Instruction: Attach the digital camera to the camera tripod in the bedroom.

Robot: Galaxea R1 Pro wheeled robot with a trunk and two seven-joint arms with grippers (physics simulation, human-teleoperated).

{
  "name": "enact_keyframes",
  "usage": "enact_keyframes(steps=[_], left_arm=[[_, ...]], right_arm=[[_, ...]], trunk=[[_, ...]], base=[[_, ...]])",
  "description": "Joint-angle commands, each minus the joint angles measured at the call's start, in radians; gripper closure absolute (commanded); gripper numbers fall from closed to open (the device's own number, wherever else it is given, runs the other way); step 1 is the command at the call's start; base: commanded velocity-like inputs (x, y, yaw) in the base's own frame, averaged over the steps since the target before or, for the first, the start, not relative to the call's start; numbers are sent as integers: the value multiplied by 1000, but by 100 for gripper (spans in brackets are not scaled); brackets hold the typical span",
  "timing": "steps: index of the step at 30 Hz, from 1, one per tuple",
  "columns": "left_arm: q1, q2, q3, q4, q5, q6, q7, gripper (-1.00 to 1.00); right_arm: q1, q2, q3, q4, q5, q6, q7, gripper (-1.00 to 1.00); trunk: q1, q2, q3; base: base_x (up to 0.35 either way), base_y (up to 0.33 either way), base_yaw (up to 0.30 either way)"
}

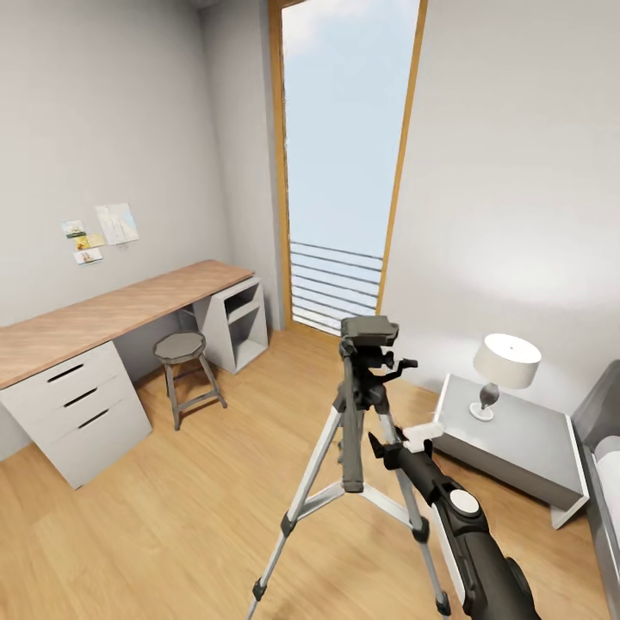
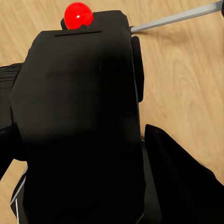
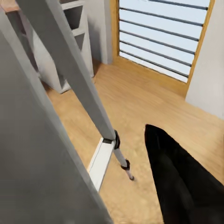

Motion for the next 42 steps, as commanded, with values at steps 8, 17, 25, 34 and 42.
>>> enact_keyframes(steps=[8, 17, 25, 34, 42], left_arm=[[-1, 2, -10, 0, 6, -1, 0, 100], [-1, 2, -10, 0, 6, -1, 0, 100], [-1, 0, -9, 0, 8, -1, 0, 100], [-1, 0, -9, 0, 8, -1, 0, 100], [-1, 0, -9, 0, 8, -1, 0, 100]], right_arm=[[-1, 1, -4, 6, 8, 3, 7, -100], [-1, 0, -4, 1, 9, 0, 7, -100], [-1, 1, -6, -11, 10, -16, 8, -100], [-1, 3, -7, -13, 14, -21, 7, -100], [-1, 7, -10, -24, 15, -24, 6, -100]], trunk=[[0, -2, -2], [0, -2, -2], [0, -2, -2], [0, -2, -2], [0, -2, -2]], base=[[0, 0, 0], [-31, 0, 0], [-287, 0, 0], [-340, 0, 0], [-344, 0, 0]])
